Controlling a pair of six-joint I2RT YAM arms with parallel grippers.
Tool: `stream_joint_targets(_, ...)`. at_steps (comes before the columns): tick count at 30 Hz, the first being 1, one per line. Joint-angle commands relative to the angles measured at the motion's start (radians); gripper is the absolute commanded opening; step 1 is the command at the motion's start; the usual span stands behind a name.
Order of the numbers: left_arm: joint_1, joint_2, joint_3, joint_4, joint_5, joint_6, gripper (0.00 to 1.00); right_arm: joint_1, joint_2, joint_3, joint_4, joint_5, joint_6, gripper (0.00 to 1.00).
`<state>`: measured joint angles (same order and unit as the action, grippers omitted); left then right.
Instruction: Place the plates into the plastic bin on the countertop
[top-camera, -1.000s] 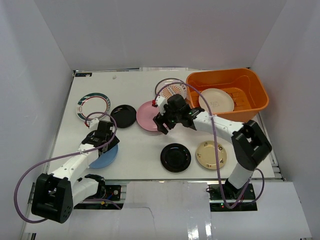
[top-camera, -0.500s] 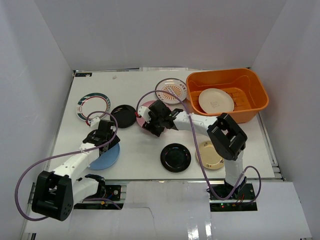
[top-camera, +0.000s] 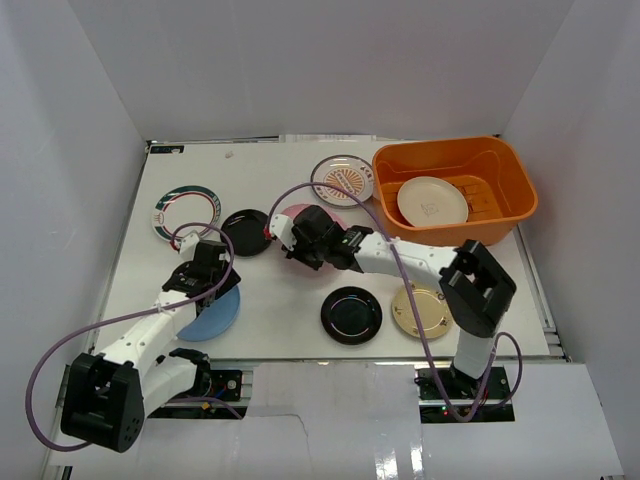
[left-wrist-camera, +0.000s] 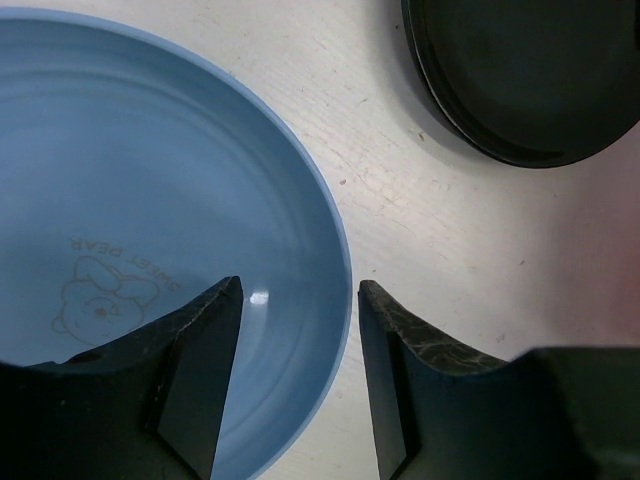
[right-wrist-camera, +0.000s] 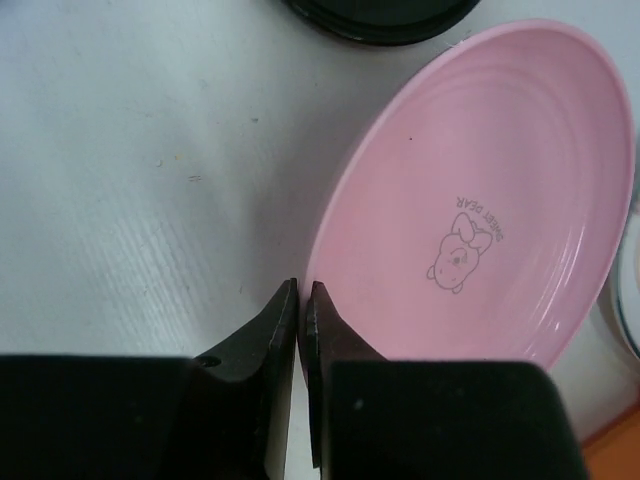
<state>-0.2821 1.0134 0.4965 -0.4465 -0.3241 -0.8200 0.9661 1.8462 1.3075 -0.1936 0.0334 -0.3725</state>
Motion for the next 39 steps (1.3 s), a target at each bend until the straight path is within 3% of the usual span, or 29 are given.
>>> stream_joint_targets(1, -0.006, 0.019, 0.013, 0.002, 0.010, 0.005, 0.61, 0.013, -0.180, -0.042, 0.042, 0.081, 0.072, 0.08)
stream_joint_targets(7, -0.025, 0.053, 0.028, 0.046, 0.023, 0.016, 0.60, 0.003, -0.404, -0.027, 0.051, 0.330, 0.055, 0.08)
stream_joint_targets(11, -0.042, 0.119, 0.033, 0.057, -0.007, 0.018, 0.60, -0.157, -0.459, -0.025, 0.040, 0.442, 0.046, 0.08)
stream_joint_targets(16, -0.068, 0.157, 0.030, 0.075, -0.035, 0.013, 0.58, -0.445, -0.420, -0.027, 0.010, 0.389, 0.098, 0.08)
stream_joint_targets(24, -0.104, 0.198, 0.033, 0.074, -0.084, 0.018, 0.51, -0.619, -0.173, 0.055, 0.002, 0.330, 0.162, 0.08)
stream_joint_targets(26, -0.111, 0.194, 0.019, 0.074, -0.090, 0.016, 0.45, -0.629, -0.143, 0.058, -0.010, 0.321, 0.199, 0.09)
stream_joint_targets(29, -0.114, 0.188, 0.007, 0.071, -0.093, 0.013, 0.35, -0.636, -0.136, 0.049, -0.012, 0.296, 0.233, 0.16)
stream_joint_targets(37, -0.115, 0.165, 0.001, 0.058, -0.084, 0.013, 0.07, -0.636, -0.226, 0.018, -0.063, 0.264, 0.349, 0.59)
stream_joint_targets(38, -0.117, 0.162, 0.001, 0.057, -0.079, 0.016, 0.00, -0.636, -0.244, 0.010, -0.064, 0.226, 0.362, 0.66)
stream_joint_targets(39, -0.117, 0.160, 0.001, 0.055, -0.072, 0.019, 0.00, -0.633, -0.267, 0.001, -0.067, 0.202, 0.366, 0.68)
